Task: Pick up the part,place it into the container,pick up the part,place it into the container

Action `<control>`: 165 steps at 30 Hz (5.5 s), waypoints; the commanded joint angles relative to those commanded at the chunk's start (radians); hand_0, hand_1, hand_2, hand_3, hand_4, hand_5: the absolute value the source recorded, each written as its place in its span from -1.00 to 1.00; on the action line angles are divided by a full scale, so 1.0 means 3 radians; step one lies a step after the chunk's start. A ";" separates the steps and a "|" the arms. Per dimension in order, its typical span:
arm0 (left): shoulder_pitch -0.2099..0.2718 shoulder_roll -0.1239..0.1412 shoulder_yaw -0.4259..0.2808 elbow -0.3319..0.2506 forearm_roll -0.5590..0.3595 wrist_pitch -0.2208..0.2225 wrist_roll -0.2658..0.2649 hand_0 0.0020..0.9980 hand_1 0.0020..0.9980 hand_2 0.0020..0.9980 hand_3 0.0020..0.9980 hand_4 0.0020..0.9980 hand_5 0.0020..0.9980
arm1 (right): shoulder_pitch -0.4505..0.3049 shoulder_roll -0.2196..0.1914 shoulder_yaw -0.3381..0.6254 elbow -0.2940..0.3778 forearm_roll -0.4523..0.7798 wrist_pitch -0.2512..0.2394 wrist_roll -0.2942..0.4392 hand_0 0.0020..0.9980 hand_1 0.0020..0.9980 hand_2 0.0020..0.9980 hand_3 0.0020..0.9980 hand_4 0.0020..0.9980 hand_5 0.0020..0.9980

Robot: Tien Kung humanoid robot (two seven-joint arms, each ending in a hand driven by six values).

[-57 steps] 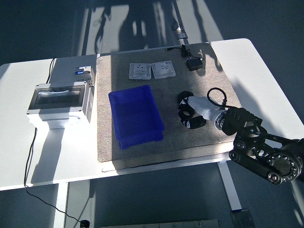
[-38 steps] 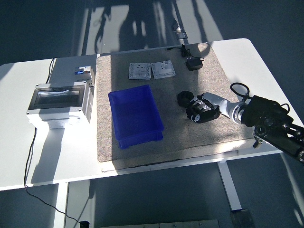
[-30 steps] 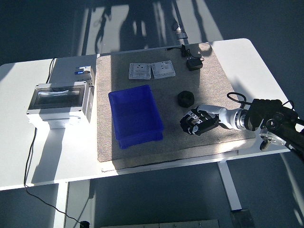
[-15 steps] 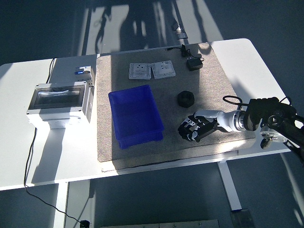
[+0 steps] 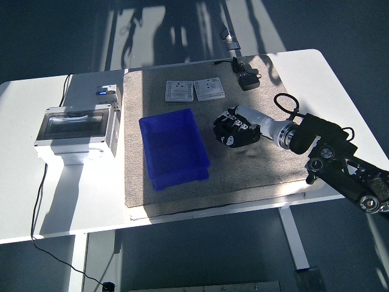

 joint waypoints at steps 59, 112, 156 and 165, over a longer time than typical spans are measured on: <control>0.0002 0.0050 0.0172 0.0000 -0.0296 -0.0002 -0.0067 0.24 0.27 0.39 0.30 0.29 0.65 | -0.0042 0.0401 -0.0866 -0.0377 -0.0550 -0.1491 0.0851 0.27 0.02 0.27 0.26 -0.40 -1.00; -0.0019 0.0027 0.0332 0.0000 -0.0484 -0.0007 -0.0174 0.24 0.27 0.37 0.28 0.28 0.69 | 0.0141 0.0383 -0.1283 -0.0512 -0.0268 -0.1210 0.0784 0.91 0.75 0.69 0.62 0.51 -0.64; -0.0047 0.0016 0.0342 0.0000 -0.0435 -0.0017 -0.0208 0.24 0.27 0.36 0.28 0.32 0.54 | 0.0494 0.0581 -0.1335 -0.2048 0.0402 -0.1317 0.0506 1.00 0.84 0.85 0.99 0.72 -0.28; -0.0062 0.0018 0.0357 0.0000 -0.0403 -0.0020 -0.0198 0.24 0.26 0.36 0.27 0.31 0.53 | 0.0430 0.0665 -0.1547 -0.2151 0.0649 -0.1599 0.0582 1.00 0.62 0.61 0.78 0.71 -0.30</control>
